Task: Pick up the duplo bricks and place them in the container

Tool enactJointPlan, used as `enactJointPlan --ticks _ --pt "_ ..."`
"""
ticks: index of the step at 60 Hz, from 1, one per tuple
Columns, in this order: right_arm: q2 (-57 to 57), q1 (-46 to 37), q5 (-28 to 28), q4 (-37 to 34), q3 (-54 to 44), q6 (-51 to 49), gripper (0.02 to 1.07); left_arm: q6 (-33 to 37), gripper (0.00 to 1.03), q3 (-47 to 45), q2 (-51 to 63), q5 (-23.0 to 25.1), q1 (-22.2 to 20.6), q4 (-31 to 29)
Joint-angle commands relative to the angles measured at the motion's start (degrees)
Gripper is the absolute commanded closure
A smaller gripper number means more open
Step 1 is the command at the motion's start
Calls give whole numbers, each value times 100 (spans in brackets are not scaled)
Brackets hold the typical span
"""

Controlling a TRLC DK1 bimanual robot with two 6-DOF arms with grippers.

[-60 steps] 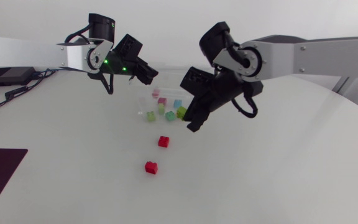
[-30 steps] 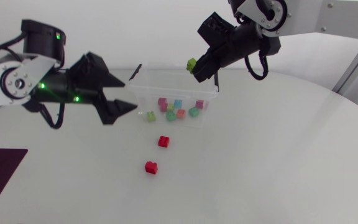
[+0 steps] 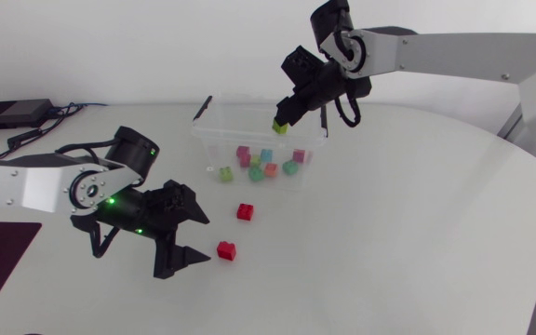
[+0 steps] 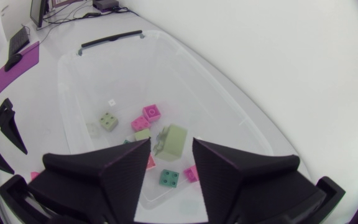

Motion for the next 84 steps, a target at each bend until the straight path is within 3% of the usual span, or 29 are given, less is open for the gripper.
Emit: enactJointPlan --ticks 1,24,42,49,51,54,84 --pt "43 -40 35 9 131 114 8 259 12 -35 208 50 -141 -26" --pt "-1451 461 -53 70 -1680 -106 8 434 16 616 1218 6 -325 -17" --pt "-1433 909 -61 536 -2954 -300 9 505 18 950 1842 -134 -580 -8" --pt "-1337 1112 -53 606 -3095 -379 9 505 34 976 1965 -152 -589 -26" --pt "-1337 1173 -18 677 -3139 -387 9 514 44 967 2001 -152 -589 -26" --pt "-1354 1199 -9 703 -3139 -396 9 549 48 950 2018 -152 -580 -34" --pt "-1829 531 343 589 -2225 -554 10 505 49 915 2009 -143 -668 -34"
